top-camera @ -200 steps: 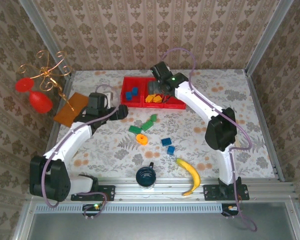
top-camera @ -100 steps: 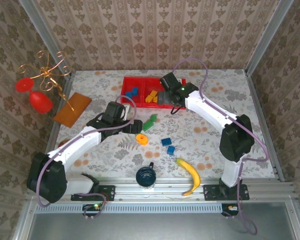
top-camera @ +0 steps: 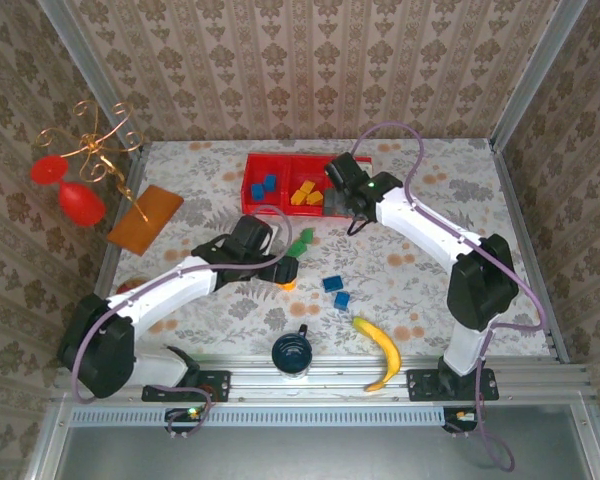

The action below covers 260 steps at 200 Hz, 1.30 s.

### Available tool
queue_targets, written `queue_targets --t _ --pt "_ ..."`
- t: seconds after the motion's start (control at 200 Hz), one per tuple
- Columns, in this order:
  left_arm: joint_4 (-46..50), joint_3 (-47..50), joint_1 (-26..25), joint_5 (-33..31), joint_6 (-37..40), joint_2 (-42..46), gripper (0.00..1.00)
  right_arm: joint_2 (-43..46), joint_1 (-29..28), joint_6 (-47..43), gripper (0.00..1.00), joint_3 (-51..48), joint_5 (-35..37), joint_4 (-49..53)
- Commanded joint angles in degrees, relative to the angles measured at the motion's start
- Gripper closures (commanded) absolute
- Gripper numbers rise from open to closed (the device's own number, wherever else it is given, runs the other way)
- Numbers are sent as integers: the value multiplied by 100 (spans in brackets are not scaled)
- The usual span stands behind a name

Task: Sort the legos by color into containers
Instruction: Rotate the lego at the center of the table.

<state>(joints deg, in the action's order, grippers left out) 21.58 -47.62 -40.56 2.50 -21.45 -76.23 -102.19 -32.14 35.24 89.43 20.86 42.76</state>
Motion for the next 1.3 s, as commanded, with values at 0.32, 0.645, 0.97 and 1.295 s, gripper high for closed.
queue_targets --t 0.32,0.645,0.97,1.295 --pt "214 -54 -154 -426 -392 -504 0 621 32 209 0 -592 346 118" --pt "180 -254 -82 -452 -483 -947 0 561 102 150 0 -585 315 98" --pt "188 -498 -71 -414 -406 -1357 0 534 129 171 0 -636 271 31" --pt "307 -637 -77 -389 -364 -1612 0 516 129 220 0 -699 165 -55"
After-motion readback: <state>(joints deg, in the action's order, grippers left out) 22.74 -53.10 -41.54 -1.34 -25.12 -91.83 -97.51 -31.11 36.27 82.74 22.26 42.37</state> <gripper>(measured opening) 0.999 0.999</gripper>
